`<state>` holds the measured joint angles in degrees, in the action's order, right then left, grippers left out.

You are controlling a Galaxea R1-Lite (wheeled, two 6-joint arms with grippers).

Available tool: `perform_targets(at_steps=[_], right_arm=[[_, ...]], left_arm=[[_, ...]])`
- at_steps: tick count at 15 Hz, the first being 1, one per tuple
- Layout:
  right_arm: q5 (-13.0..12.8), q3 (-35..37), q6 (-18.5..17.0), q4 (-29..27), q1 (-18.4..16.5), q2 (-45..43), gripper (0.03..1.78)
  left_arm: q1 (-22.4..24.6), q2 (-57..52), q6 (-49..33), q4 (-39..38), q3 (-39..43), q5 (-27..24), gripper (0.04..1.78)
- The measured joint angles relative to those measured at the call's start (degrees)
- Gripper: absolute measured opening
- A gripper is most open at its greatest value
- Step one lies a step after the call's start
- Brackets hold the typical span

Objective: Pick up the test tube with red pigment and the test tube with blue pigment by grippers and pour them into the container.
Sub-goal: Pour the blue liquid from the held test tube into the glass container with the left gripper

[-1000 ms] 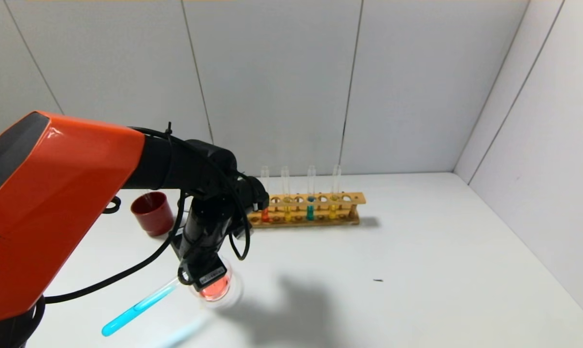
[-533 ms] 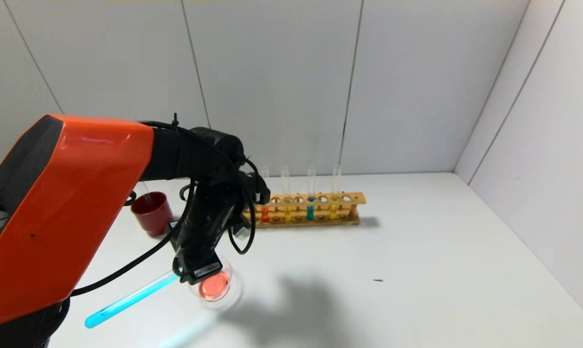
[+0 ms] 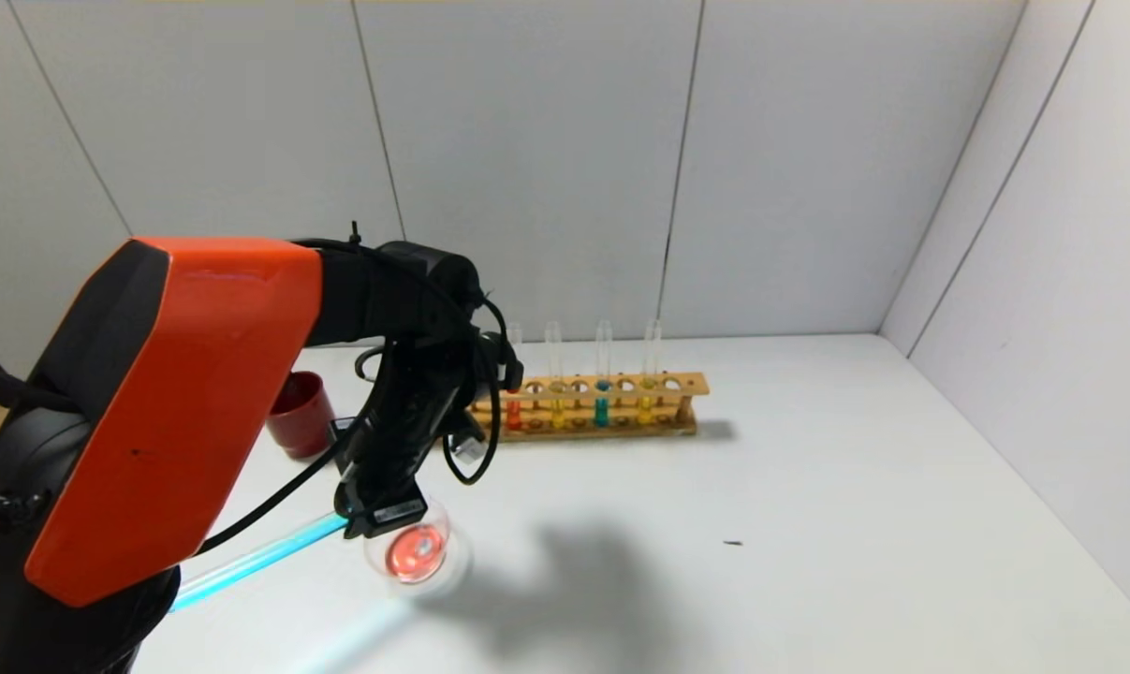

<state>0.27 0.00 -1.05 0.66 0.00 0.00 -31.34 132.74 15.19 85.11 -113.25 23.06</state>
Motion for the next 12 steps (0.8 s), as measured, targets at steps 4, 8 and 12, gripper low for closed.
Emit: perform_targets(at_steps=[4,8,12], right_arm=[[0.0,0.0,0.0,0.0,0.0,0.0,1.71],[0.0,0.0,0.0,0.0,0.0,0.0,1.71],[0.0,0.0,0.0,0.0,0.0,0.0,1.71]], left_arm=[[0.0,0.4,0.3,1.2,0.0,0.2,0.31],[0.0,0.4,0.4,2.1,0.0,0.3,0.31],[0.0,0.5,2.0,2.1,0.0,1.2,0.31]])
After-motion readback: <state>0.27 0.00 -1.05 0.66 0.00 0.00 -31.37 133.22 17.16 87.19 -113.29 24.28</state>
